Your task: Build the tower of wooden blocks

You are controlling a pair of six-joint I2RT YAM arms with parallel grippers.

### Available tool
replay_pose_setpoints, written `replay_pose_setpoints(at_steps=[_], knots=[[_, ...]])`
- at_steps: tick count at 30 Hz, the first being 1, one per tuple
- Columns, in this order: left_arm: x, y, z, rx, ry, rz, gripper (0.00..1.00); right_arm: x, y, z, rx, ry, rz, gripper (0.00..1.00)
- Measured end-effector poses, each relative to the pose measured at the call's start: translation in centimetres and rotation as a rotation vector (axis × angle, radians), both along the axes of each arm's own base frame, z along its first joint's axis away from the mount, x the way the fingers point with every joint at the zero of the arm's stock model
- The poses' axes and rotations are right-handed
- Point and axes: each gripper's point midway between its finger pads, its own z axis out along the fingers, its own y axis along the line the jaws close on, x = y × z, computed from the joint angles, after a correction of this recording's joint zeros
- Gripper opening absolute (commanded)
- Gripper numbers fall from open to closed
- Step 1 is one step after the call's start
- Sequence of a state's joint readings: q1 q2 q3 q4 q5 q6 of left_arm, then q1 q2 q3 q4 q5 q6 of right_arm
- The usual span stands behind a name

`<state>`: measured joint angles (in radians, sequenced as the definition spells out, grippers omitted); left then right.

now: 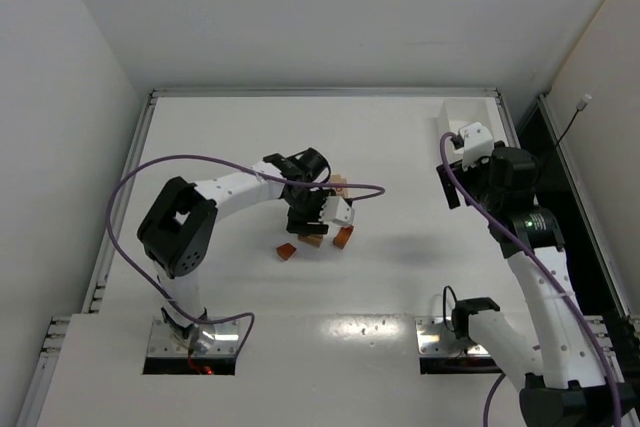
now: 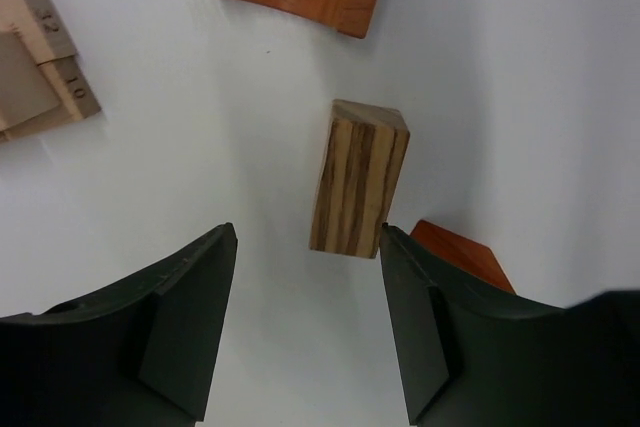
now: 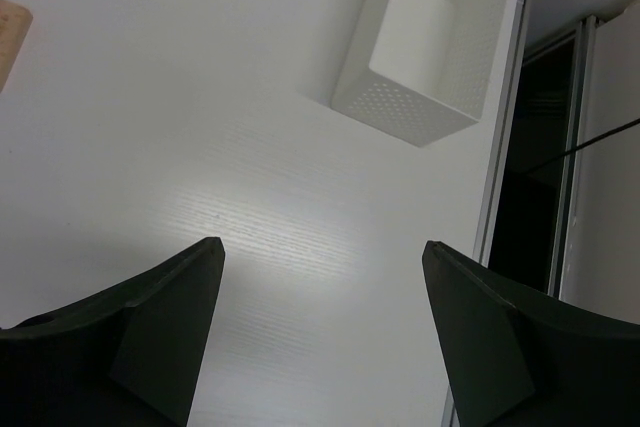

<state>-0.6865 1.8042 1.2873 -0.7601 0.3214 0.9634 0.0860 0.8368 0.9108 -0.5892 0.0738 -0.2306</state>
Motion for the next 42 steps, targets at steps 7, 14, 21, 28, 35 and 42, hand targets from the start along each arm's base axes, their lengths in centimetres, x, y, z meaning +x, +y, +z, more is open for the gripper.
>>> replay_pose_setpoints(at_steps=[7,14,21,28,35,42], knots=[[-1.4,-0.7,-1.1,0.008,0.044,-0.056,0.56,-0.3,-0.6,-0.4,0.008,0.019,-0.022,0.77],[-2.7,-1.1,-1.7,0.008,0.072,-0.088,0.54,-0.3,-0.7,-0.5,0.025,0.022,-0.029,0.77],[-3.5,-1.1,-2.1,0.014,0.089,-0.099,0.44,-0.2,-0.7,-0.9,0.028,0.039,-0.032,0.77],[-3.4,-1.2,-3.4,0.024,0.107,-0.081,0.31,-0.3,-0.7,-1.0,0.034,0.045,-0.033,0.77],[-3.3,-1.5,-3.5,0.015,0.113,-0.042,0.14,-0.5,-0.6,-1.3,0.035,0.059,-0.032,0.77],[-2.7,-1.9,-2.8,0.014,0.123,0.059,0.00,-0.4,-0.6,-2.0,0.037,0.081,-0.031,0.77]])
